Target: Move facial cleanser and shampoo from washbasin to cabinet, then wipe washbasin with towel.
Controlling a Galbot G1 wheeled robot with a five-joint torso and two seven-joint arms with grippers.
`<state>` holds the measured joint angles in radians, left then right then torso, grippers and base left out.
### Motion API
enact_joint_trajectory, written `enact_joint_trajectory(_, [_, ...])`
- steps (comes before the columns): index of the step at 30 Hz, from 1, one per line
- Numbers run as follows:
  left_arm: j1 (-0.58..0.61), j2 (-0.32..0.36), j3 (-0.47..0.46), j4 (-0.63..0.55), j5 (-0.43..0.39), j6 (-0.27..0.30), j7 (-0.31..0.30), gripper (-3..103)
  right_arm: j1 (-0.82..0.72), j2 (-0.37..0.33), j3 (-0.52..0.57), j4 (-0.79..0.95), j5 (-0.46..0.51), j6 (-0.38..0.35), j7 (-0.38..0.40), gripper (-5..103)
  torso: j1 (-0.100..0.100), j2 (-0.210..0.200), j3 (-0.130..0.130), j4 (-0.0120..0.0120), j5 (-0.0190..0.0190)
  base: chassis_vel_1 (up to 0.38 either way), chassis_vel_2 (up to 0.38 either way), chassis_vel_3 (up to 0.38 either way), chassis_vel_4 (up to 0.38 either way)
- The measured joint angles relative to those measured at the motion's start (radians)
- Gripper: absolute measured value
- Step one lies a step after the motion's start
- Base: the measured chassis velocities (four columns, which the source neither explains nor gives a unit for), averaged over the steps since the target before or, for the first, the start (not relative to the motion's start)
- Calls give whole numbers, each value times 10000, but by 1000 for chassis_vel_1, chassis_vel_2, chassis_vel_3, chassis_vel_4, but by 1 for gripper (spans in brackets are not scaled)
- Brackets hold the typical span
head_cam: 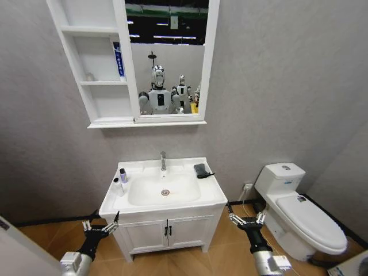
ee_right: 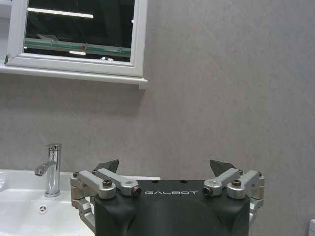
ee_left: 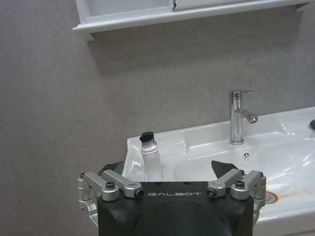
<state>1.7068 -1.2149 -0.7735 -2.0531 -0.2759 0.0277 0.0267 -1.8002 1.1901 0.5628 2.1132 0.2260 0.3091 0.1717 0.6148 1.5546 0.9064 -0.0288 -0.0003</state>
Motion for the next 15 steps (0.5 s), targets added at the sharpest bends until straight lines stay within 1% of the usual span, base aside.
enact_joint_trajectory(1, [0, 0, 0, 0, 0, 0, 0, 97, 0, 0, 0, 0, 0, 0, 0, 100, 0, 0, 0, 0, 0, 0, 0, 0, 0])
enact_joint_trajectory(4, [-1045, 443, 296, 861, -294, 208, -101, 97, -51, -77, 134, -147, -3, 85, 1, 100, 10, -4, 2, -2, 1, 0, 0, 0, 0])
enact_joint_trajectory(5, [-1045, 443, 296, 861, -294, 208, -101, 97, -51, -77, 134, -147, -3, 85, 1, 100, 10, -4, 2, -2, 1, 0, 0, 0, 0])
enact_joint_trajectory(7, [-1654, 732, 548, 1470, -529, 285, -158, 97, -44, -101, 192, -224, 35, 92, 15, 100, 10, -4, 3, 1, 3, 0, 0, 0, 0])
enact_joint_trajectory(8, [-1654, 732, 548, 1470, -529, 285, -158, 97, -44, -101, 192, -224, 35, 92, 15, 100, 10, -4, 3, 1, 3, 0, 0, 0, 0])
enact_joint_trajectory(9, [-2054, 887, 767, 1899, -664, 342, -192, 97, -38, -109, 211, -271, 69, 92, 24, 100, 9, -4, 3, 2, 3, 0, 0, 0, 0])
enact_joint_trajectory(11, [-2501, 1003, 1065, 2438, -834, 408, -257, 97, -39, -113, 249, -337, 107, 92, 31, 100, 8, -4, 2, 2, 3, 0, 0, 0, 0])
enact_joint_trajectory(12, [-2501, 1003, 1065, 2438, -834, 408, -257, 97, -39, -113, 249, -337, 107, 92, 31, 100, 8, -4, 2, 2, 3, 0, 0, 0, 0])
enact_joint_trajectory(15, [-3317, 1079, 1618, 3312, -1096, 508, -366, 97, -107, -168, 356, -433, 203, 93, 33, 100, 8, -3, 2, 2, 2, 0, 0, 0, 0])
